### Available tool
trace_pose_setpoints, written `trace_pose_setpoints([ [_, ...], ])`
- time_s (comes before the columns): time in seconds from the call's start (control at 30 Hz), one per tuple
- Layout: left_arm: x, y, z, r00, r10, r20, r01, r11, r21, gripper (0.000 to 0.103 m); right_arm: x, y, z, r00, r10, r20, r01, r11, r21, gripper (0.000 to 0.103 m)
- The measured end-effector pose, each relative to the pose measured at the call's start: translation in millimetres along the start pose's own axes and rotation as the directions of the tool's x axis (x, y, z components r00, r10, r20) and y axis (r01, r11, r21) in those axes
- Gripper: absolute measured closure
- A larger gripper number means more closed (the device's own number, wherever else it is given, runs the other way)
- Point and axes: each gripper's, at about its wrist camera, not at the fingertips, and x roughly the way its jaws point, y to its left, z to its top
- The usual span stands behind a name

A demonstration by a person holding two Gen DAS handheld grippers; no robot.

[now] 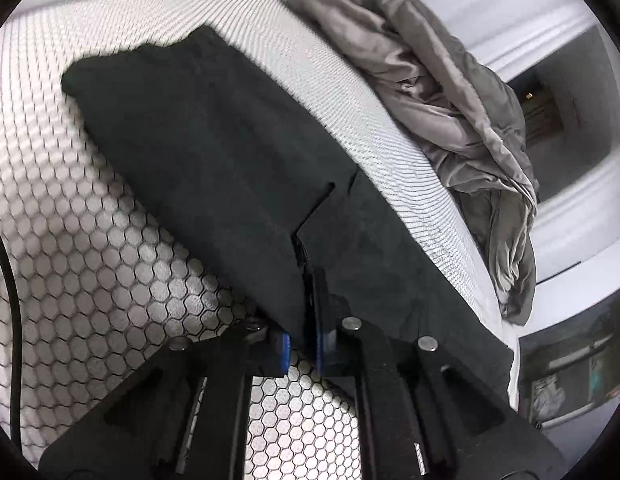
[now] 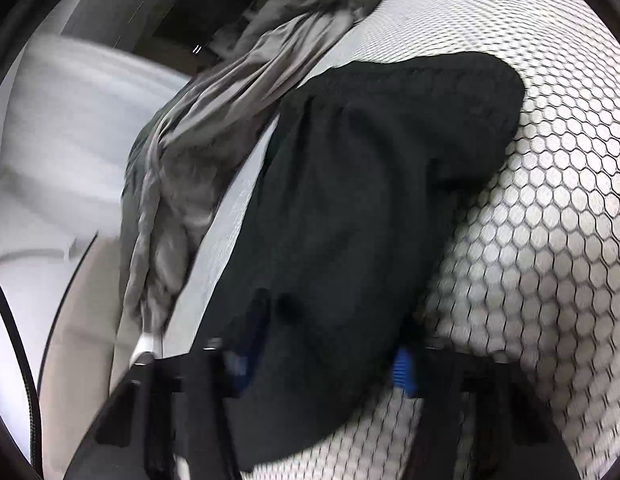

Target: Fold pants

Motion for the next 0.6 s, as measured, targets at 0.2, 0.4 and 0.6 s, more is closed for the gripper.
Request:
trace_pose_setpoints([
  [0.2, -26.1, 11.1, -2.5, 1.0, 0.0, 0.01, 0.0, 1.0, 0.028, 0.098, -4.4, -6.6, 6.2, 0.999, 0.023, -0.033, -0.024, 0.999, -0.023, 0.096],
  [0.4, -70.3, 45.9, -12.3, 1.0, 0.025, 0.019, -0.026, 0.998, 0.05, 0.098, -33.0, 1.1, -25.3, 0.998, 0.007, -0.069, -0.013, 0.997, -0.077, 0.097],
  [0.6, -99.4, 75.8, -22.9, 0.997, 0.073, 0.006, -0.073, 0.995, 0.066, 0.094, -64.5, 12.1, -72.2, 0.994, -0.088, -0.06, 0.073, 0.973, -0.217, 0.091],
])
